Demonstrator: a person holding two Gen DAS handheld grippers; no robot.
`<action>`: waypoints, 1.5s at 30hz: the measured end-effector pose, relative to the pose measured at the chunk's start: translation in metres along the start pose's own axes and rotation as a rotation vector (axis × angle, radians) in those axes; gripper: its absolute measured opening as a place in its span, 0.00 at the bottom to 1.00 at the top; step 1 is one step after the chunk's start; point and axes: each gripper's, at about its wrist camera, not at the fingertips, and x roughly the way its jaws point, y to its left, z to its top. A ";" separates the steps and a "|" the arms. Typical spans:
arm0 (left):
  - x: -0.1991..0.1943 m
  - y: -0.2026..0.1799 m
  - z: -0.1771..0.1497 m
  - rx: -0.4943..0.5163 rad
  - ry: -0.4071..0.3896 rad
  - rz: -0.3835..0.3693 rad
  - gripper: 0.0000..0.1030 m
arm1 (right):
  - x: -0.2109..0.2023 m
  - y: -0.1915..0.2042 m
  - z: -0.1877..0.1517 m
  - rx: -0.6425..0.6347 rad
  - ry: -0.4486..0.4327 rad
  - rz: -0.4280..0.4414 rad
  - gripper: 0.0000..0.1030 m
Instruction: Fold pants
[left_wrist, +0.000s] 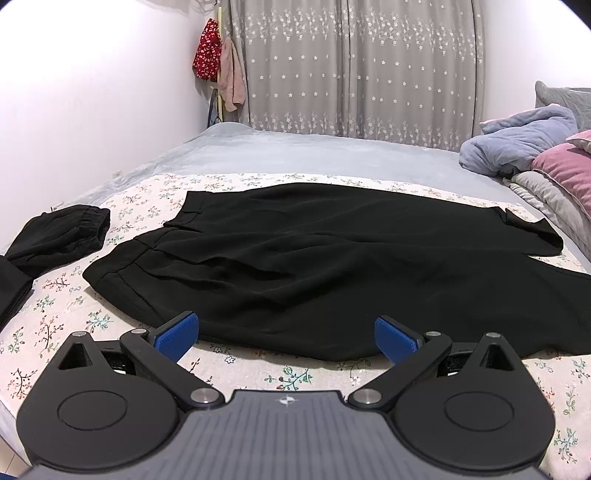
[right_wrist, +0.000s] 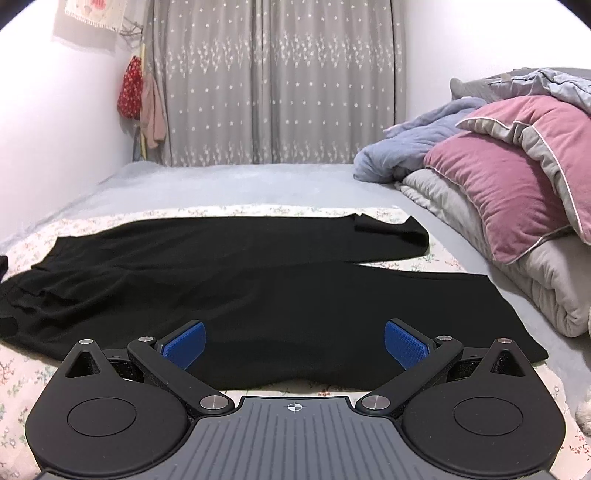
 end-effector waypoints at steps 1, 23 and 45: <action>0.000 0.000 0.000 -0.002 0.001 -0.002 1.00 | 0.000 -0.001 0.001 0.004 -0.004 0.003 1.00; 0.007 0.004 0.004 -0.010 0.001 -0.022 1.00 | -0.003 -0.013 0.003 0.037 -0.033 -0.015 1.00; 0.013 0.009 0.005 -0.009 0.025 -0.020 1.00 | 0.003 -0.012 0.001 0.016 -0.008 -0.029 1.00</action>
